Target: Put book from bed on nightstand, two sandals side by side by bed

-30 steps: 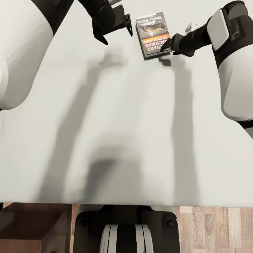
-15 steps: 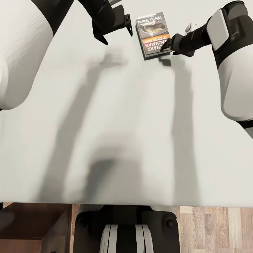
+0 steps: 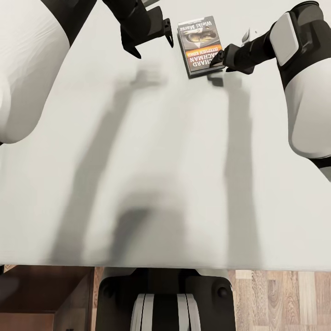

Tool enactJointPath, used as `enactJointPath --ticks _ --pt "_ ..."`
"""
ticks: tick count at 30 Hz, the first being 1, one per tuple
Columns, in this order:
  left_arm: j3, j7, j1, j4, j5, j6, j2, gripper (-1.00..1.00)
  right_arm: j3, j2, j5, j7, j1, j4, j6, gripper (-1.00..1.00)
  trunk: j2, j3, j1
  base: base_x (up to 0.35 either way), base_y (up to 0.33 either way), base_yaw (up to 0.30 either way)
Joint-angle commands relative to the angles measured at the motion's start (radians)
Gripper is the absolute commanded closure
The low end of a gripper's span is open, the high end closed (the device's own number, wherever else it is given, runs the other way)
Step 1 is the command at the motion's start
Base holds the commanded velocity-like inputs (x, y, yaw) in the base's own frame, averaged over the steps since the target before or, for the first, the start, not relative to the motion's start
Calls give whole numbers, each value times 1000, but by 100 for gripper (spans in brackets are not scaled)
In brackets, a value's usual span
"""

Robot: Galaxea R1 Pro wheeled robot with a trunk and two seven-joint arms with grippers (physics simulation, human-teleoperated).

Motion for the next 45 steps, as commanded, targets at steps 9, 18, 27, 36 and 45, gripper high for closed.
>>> enactJointPath --ticks 9,18,27,36,45 --pt "-6 8 -1 -1 10 0 1 -100 -5 2 8 3 0 8 4 100 0 -1 2 0 0 0" --pt "-6 8 -1 -1 10 0 1 -100 -4 3 7 3 0 8 4 100 0 -1 2 0 0 0" --pt "-6 8 -1 -1 10 0 1 -100 -4 2 8 3 0 8 4 100 0 -1 2 0 0 0" --pt "-6 8 -1 -1 11 0 1 -100 -4 2 9 2 0 8 4 100 0 -1 2 0 0 0" --pt "-6 7 0 -1 11 0 1 -100 -3 2 10 2 0 8 4 100 0 -1 2 0 0 0"
